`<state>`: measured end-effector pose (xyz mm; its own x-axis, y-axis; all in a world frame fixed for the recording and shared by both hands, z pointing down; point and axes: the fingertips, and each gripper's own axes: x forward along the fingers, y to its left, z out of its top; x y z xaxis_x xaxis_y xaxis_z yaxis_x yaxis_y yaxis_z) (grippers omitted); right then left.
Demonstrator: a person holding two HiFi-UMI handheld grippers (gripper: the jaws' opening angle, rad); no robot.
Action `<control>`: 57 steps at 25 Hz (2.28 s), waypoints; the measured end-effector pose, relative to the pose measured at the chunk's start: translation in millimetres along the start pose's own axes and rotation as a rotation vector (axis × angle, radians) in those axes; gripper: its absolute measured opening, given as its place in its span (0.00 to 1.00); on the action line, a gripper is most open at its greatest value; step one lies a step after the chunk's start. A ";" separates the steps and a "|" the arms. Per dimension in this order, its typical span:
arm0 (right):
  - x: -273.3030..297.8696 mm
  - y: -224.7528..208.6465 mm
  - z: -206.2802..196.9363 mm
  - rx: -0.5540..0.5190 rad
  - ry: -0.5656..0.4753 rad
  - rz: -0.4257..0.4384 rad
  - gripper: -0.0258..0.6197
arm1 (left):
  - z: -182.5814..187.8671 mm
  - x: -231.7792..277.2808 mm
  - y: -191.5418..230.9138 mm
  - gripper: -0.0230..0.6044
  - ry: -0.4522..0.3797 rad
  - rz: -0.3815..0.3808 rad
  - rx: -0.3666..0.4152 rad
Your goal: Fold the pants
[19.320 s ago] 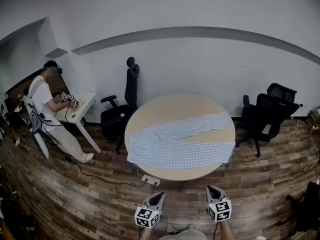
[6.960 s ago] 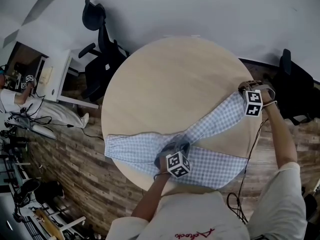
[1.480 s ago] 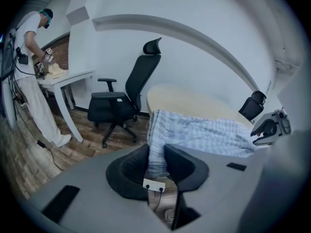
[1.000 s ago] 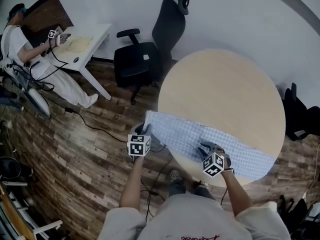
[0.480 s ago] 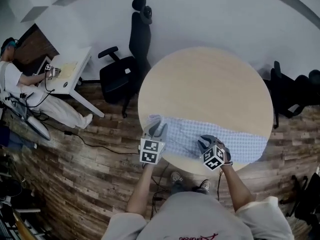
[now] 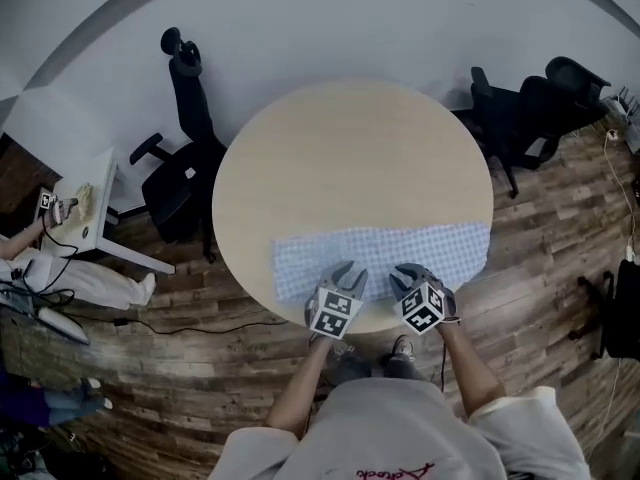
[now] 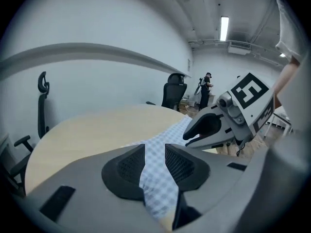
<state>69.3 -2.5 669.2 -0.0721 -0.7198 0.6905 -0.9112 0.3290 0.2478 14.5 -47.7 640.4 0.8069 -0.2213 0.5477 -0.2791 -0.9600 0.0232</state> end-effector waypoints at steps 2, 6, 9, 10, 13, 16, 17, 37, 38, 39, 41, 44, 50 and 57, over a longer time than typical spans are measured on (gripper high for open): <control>-7.1 -3.7 -10.2 0.022 0.007 -0.015 0.18 | -1.9 5.2 -6.6 0.23 0.008 -0.010 -0.004; -9.0 -3.2 -10.9 0.026 -0.001 -0.015 0.18 | -3.5 0.7 9.6 0.23 0.006 0.035 -0.026; -0.6 3.5 1.3 0.005 -0.014 0.011 0.18 | -12.8 -11.0 33.3 0.23 0.010 0.089 -0.072; 3.6 7.3 7.0 -0.006 -0.018 0.022 0.18 | -18.8 -17.3 43.3 0.23 0.012 0.110 -0.095; 19.9 21.9 27.5 -0.047 -0.031 0.062 0.18 | -43.8 -41.8 77.9 0.23 0.022 0.187 -0.176; 38.6 40.4 52.8 -0.095 -0.046 0.110 0.18 | -76.0 -67.4 111.5 0.23 0.040 0.266 -0.258; 44.8 47.8 61.9 -0.109 -0.052 0.125 0.18 | -88.0 -74.2 121.4 0.24 0.048 0.284 -0.289; 94.5 76.5 90.4 -0.166 0.018 0.171 0.18 | -162.6 -60.8 175.3 0.12 0.122 0.240 -0.496; 94.8 76.9 90.5 -0.164 0.016 0.172 0.18 | -160.0 -62.4 175.7 0.12 0.116 0.246 -0.492; 94.6 77.2 90.1 -0.161 0.015 0.171 0.18 | -157.0 -64.6 175.7 0.12 0.110 0.252 -0.486; 92.3 76.1 88.1 -0.151 0.013 0.166 0.18 | -148.4 -69.7 175.2 0.12 0.092 0.262 -0.466; 83.6 68.2 83.8 -0.130 0.000 0.149 0.18 | -123.6 -78.5 172.9 0.12 0.051 0.283 -0.424; 48.5 31.0 47.7 -0.056 -0.015 0.081 0.18 | -35.0 -75.0 137.9 0.12 -0.056 0.276 -0.266; -11.0 -27.6 -18.2 0.072 -0.011 -0.040 0.18 | 68.0 -15.2 31.2 0.12 -0.124 0.097 -0.073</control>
<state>102.5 7.5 667.2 -0.0392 -0.7379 0.6738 -0.9403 0.2554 0.2250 28.9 -85.9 575.9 0.8309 -0.3365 0.4430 -0.3925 -0.9189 0.0382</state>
